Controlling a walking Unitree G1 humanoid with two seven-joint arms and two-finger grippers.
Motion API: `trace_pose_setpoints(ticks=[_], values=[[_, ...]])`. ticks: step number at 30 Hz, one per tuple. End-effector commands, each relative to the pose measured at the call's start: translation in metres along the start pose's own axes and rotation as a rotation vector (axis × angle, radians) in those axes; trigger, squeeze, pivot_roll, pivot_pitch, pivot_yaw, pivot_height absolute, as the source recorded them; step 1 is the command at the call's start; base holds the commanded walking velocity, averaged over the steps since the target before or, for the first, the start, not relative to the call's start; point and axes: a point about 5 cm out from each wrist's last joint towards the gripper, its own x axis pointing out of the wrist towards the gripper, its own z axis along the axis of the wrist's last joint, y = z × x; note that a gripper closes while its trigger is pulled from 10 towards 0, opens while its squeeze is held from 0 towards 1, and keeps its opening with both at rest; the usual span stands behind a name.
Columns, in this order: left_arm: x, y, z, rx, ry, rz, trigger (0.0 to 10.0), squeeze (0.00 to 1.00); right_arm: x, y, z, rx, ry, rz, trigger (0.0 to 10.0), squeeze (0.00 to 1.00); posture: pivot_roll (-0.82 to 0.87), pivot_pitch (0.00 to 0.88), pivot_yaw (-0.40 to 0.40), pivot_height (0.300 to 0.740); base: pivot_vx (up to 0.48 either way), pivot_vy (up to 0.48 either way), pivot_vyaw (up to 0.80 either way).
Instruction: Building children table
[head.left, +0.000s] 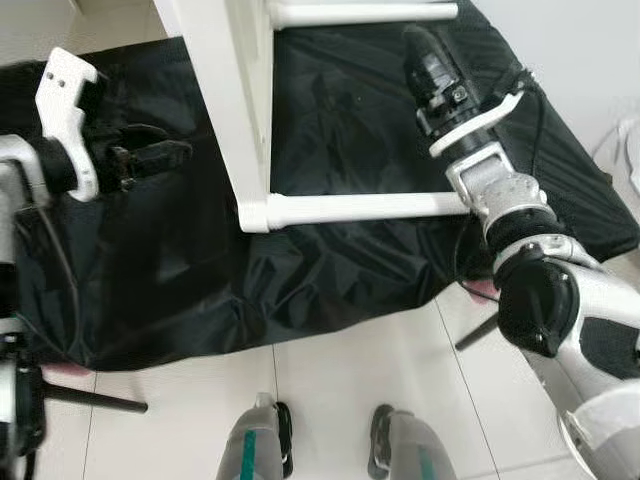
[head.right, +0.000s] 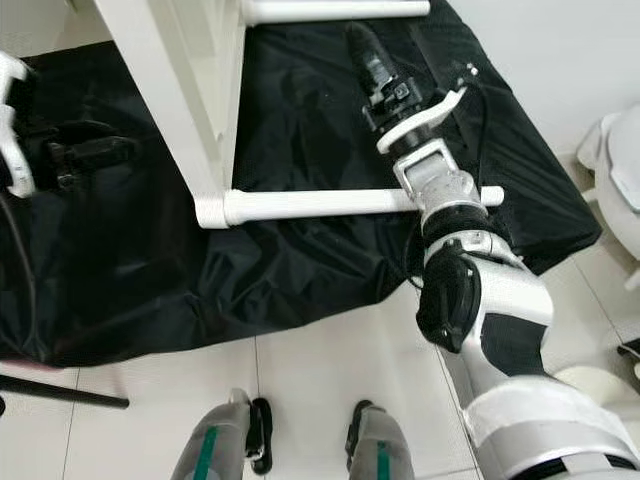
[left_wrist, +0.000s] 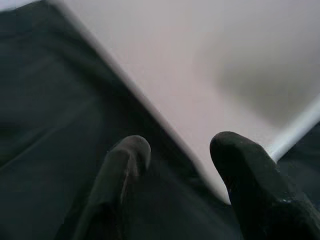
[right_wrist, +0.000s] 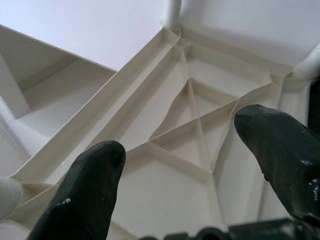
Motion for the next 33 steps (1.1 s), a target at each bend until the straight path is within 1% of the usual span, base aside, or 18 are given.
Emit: trace_pose_setpoints(ticks=[1,2,3,7,8,12,13,14,17,20,23,25,26,27,28,30,32,33], values=[[0.005,0.018,-0.011,-0.061,-0.005,0.154,10.0,0.00,-0.008,-0.008,-0.004,-0.048,0.009,-0.056,10.0,0.00,0.01,0.017,0.065,0.740,0.000,0.000,0.00],[0.005,0.018,-0.011,-0.061,-0.005,0.154,10.0,0.00,-0.008,-0.008,-0.004,-0.048,0.009,-0.056,10.0,0.00,0.01,0.017,0.065,0.740,0.000,0.000,0.00],[0.011,0.027,-0.021,-0.120,-0.002,0.236,10.0,0.00,-0.014,-0.013,-0.005,-0.081,0.009,-0.095,10.0,0.00,0.01,0.000,0.059,0.740,0.000,0.000,0.00],[0.016,0.037,-0.037,-0.157,-0.005,0.348,10.0,0.00,-0.023,-0.018,-0.005,-0.115,0.000,-0.130,10.0,0.00,0.00,0.000,0.057,0.740,0.000,0.000,0.00],[0.019,0.041,-0.050,-0.192,-0.011,0.431,10.0,0.00,-0.033,-0.025,-0.007,-0.172,-0.003,-0.187,10.0,0.00,-0.01,0.000,0.062,0.740,0.000,0.000,0.00],[0.020,0.042,-0.054,-0.199,-0.009,0.457,10.0,0.00,-0.037,-0.027,-0.007,-0.196,-0.002,-0.209,10.0,0.00,-0.01,0.000,0.062,0.740,0.000,0.000,0.00],[0.022,0.042,-0.059,-0.213,-0.011,0.481,10.0,0.00,-0.041,-0.030,-0.008,-0.232,0.004,-0.242,10.0,0.00,-0.01,0.000,0.063,0.740,0.000,0.000,0.00],[0.027,0.040,-0.067,-0.207,-0.012,0.508,10.0,0.00,-0.048,-0.034,-0.011,-0.290,0.021,-0.292,10.0,0.00,-0.02,0.000,0.062,0.740,0.000,0.000,0.00],[0.032,0.037,-0.074,-0.215,-0.015,0.526,10.0,0.00,-0.054,-0.038,-0.014,-0.333,0.031,-0.344,10.0,0.00,-0.01,0.000,0.062,0.740,0.000,0.000,0.00],[0.043,0.029,-0.087,-0.293,-0.064,0.571,10.0,0.00,-0.068,-0.045,-0.023,-0.402,0.039,-0.444,10.0,0.00,-0.01,0.000,0.065,0.740,0.000,0.000,0.00],[0.053,0.019,-0.089,-0.286,-0.117,0.564,10.0,0.00,-0.076,-0.048,-0.031,-0.463,0.073,-0.509,10.0,0.00,-0.01,0.000,0.070,0.740,0.000,0.000,0.00],[0.054,0.017,-0.089,-0.261,-0.129,0.573,10.0,0.00,-0.078,-0.047,-0.033,-0.498,0.090,-0.505,10.0,0.00,-0.01,0.000,0.077,0.740,0.000,0.000,0.00],[0.055,0.016,-0.087,-0.230,-0.156,0.602,10.0,0.00,-0.081,-0.046,-0.037,-0.582,0.123,-0.504,10.0,0.00,-0.01,0.000,0.098,0.740,0.000,0.000,0.00],[0.055,0.016,-0.087,-0.230,-0.156,0.602,10.0,0.00,-0.081,-0.046,-0.037,-0.582,0.123,-0.504,10.0,0.00,-0.01,0.000,0.098,0.740,0.000,0.000,0.00],[0.055,0.015,-0.086,-0.240,-0.179,0.607,10.0,0.00,-0.082,-0.044,-0.040,-0.637,0.142,-0.494,10.0,0.00,-0.01,0.000,0.104,0.740,0.000,0.000,0.00],[0.055,0.015,-0.086,-0.240,-0.179,0.607,10.0,0.00,-0.082,-0.044,-0.040,-0.637,0.142,-0.494,10.0,0.00,-0.01,0.000,0.104,0.740,0.000,0.000,0.00],[0.051,0.012,-0.080,-0.218,-0.242,0.637,10.0,0.00,-0.078,-0.036,-0.048,-0.774,0.173,-0.455,10.0,0.00,0.00,0.000,0.171,0.740,0.000,0.000,0.00],[0.051,0.012,-0.080,-0.218,-0.242,0.637,10.0,0.00,-0.078,-0.036,-0.048,-0.774,0.173,-0.455,10.0,0.00,0.00,0.000,0.171,0.740,0.000,0.000,0.00]])
